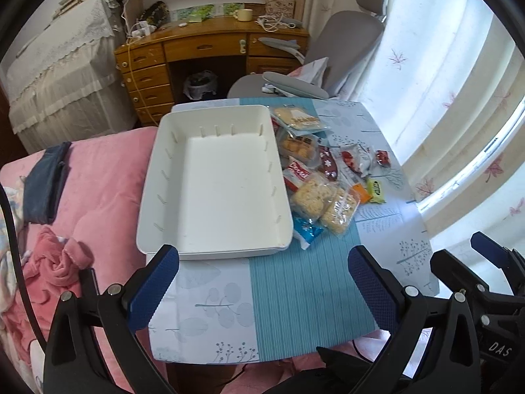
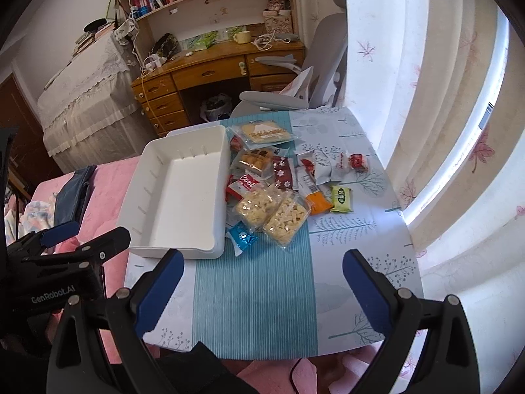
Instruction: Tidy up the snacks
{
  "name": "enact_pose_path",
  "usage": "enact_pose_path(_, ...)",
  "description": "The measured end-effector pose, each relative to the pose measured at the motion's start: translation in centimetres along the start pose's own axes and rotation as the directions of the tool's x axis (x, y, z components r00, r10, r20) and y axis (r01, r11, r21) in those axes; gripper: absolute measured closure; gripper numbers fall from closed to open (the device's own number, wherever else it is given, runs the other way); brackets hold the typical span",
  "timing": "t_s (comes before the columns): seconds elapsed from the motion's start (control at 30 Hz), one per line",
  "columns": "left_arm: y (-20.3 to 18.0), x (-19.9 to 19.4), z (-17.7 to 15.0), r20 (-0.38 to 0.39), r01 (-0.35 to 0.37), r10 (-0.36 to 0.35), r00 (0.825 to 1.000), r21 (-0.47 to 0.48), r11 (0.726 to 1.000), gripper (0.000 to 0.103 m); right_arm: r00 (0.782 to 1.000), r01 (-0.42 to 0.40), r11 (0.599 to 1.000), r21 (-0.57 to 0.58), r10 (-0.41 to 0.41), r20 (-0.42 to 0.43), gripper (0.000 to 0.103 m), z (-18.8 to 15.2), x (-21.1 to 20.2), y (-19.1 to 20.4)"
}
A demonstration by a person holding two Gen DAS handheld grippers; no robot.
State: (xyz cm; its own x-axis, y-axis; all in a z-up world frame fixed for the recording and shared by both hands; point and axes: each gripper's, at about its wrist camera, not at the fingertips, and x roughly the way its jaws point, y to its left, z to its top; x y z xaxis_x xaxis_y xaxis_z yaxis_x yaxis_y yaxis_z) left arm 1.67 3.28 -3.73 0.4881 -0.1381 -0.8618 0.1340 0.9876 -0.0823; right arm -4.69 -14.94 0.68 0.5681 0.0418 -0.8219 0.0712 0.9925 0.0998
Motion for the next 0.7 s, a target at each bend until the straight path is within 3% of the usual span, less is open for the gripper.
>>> enact_pose_path(0.37, -3.4, 1.7, 1.9, -0.005, -0.026, 0.026, 1.0, 0.005, 1.0, 0.001, 0.998, 0.05, 0.999, -0.014, -0.05, 0.045, 0.005, 1.0, 1.0, -3.9)
enact_pose_path(0.7, -8.7, 6.4, 4.1, -0.048, -0.065, 0.062, 0.997, -0.062, 0.996, 0.002, 0.997, -0.046, 0.994, -0.096, 0.041, -0.06, 0.005, 4.8, 6.6, -10.3)
